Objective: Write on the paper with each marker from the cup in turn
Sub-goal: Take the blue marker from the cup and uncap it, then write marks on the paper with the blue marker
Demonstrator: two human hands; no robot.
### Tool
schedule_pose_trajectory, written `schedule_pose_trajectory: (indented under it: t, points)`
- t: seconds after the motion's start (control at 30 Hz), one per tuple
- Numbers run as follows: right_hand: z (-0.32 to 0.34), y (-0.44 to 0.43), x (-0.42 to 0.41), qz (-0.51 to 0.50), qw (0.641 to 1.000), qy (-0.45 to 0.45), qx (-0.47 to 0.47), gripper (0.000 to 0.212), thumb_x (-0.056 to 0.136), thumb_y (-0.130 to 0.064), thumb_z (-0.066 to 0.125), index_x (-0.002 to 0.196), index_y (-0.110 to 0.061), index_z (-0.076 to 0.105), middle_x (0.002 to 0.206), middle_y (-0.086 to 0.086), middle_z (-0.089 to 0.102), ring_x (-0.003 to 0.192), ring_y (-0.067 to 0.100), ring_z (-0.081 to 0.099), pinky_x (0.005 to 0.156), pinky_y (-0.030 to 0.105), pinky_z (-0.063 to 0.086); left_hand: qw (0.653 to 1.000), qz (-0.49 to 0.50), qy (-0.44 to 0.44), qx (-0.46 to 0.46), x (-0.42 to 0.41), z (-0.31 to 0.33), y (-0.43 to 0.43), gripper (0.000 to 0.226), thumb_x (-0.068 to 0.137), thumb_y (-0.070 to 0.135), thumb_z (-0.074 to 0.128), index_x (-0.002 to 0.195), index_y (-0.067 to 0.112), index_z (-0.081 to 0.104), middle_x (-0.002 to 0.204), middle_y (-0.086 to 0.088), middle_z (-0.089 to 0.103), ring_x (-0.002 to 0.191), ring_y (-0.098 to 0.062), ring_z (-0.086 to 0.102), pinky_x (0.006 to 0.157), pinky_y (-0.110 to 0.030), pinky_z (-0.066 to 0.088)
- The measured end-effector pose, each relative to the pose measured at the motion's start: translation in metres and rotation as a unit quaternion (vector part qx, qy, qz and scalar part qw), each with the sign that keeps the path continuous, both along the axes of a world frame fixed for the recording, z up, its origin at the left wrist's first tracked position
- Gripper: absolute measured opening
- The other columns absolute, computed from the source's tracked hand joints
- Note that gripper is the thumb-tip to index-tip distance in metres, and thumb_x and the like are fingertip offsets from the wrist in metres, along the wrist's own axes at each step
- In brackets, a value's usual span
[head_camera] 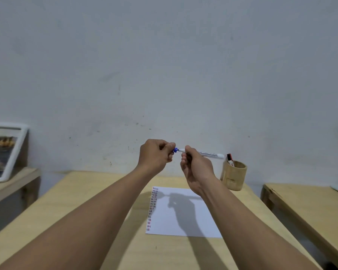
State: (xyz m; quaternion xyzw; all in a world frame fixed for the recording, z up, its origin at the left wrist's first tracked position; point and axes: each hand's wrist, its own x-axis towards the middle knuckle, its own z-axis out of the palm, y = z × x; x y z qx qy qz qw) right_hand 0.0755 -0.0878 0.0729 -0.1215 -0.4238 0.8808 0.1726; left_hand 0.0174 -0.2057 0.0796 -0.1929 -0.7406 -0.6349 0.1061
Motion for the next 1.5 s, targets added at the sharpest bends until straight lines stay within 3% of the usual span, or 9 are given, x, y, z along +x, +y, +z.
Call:
schedule_pose_trajectory:
  t: [0.47,0.6,0.67,0.73,0.87,1.03,1.2,1.33,1.5]
  points:
    - [-0.059,-0.017,-0.019,0.010,0.957,-0.086,0.277,0.009,0.091,-0.010,0.064,0.086,-0.003,0.067,0.070,0.006,0.056,0.058,0.014,0.054,0.053,0.024,0.053,0.949,0.112,-0.015,-0.295,-0.042,-0.081,-0.053,0.006,0.078,0.012,0.075,0.073,0.012,0.079,0.075,-0.006,0.074,0.073,-0.025,0.068,0.061,-0.026,0.049]
    - [-0.085,-0.020,-0.026,-0.012,0.917,-0.106,0.384,0.020,0.092,-0.018,0.067,0.096,0.002,0.071,0.073,0.007,0.063,0.061,0.016,0.060,0.055,0.026,0.054,0.956,0.116,-0.056,-0.262,-0.045,-0.110,-0.050,0.012,0.082,0.005,0.069,0.075,0.014,0.074,0.069,0.003,0.069,0.053,0.003,0.063,0.055,-0.013,0.049]
    - [-0.096,-0.022,-0.028,-0.019,0.897,-0.114,0.426,0.017,0.090,-0.019,0.067,0.092,-0.003,0.073,0.071,0.006,0.067,0.058,0.016,0.062,0.056,0.029,0.055,0.960,0.112,-0.072,-0.248,-0.047,-0.123,-0.050,0.012,0.083,0.005,0.066,0.078,0.011,0.075,0.068,0.003,0.071,0.051,0.006,0.065,0.065,-0.020,0.059]
    - [-0.108,-0.024,-0.030,-0.023,0.877,-0.128,0.462,0.018,0.087,-0.022,0.067,0.090,-0.006,0.073,0.069,0.004,0.071,0.055,0.015,0.065,0.056,0.031,0.057,0.951,0.103,-0.045,-0.289,-0.047,-0.133,-0.051,0.012,0.083,0.007,0.067,0.088,0.011,0.078,0.078,-0.003,0.075,0.071,-0.011,0.074,0.075,-0.032,0.061]
    - [-0.129,-0.029,-0.030,-0.028,0.847,-0.160,0.507,0.021,0.081,-0.033,0.065,0.083,-0.013,0.071,0.068,0.001,0.075,0.064,0.018,0.073,0.066,0.039,0.061,0.941,0.106,-0.023,-0.320,-0.043,-0.141,-0.054,0.026,0.086,0.014,0.068,0.111,0.016,0.077,0.102,-0.006,0.077,0.097,-0.025,0.069,0.080,-0.028,0.052]
    - [-0.140,-0.034,-0.025,-0.050,0.837,-0.157,0.521,0.026,0.086,-0.029,0.065,0.081,-0.004,0.068,0.073,0.005,0.074,0.067,0.018,0.068,0.052,0.022,0.046,0.936,0.107,-0.017,-0.334,-0.038,-0.146,-0.056,0.057,0.088,0.026,0.071,0.142,0.021,0.054,0.114,-0.006,0.072,0.110,-0.030,0.065,0.089,-0.037,0.052]
    - [-0.143,-0.033,-0.025,-0.045,0.820,-0.152,0.550,0.028,0.088,-0.027,0.066,0.079,-0.001,0.066,0.067,0.004,0.069,0.056,0.013,0.059,0.041,0.012,0.038,0.866,0.132,0.005,-0.482,-0.027,-0.162,-0.065,0.039,0.100,0.044,0.043,0.120,0.014,0.057,0.118,-0.007,0.065,0.118,-0.030,0.056,0.094,-0.042,0.041]
    - [-0.145,-0.032,-0.027,-0.041,0.818,-0.153,0.553,0.025,0.088,-0.028,0.066,0.077,-0.005,0.065,0.066,0.000,0.069,0.058,0.012,0.062,0.044,0.016,0.038,0.832,0.080,-0.035,-0.548,-0.031,-0.171,-0.068,0.057,0.105,0.043,0.021,0.155,0.017,0.031,0.163,-0.011,0.027,0.153,-0.031,0.015,0.122,-0.052,0.011]
    - [-0.148,-0.031,-0.031,-0.031,0.816,-0.157,0.555,0.026,0.087,-0.028,0.066,0.079,-0.003,0.069,0.071,0.004,0.074,0.069,0.018,0.071,0.051,0.024,0.042,0.830,0.069,-0.040,-0.552,-0.030,-0.170,-0.066,0.060,0.106,0.042,0.016,0.161,0.019,0.014,0.169,-0.011,0.007,0.156,-0.029,0.000,0.124,-0.053,0.001]
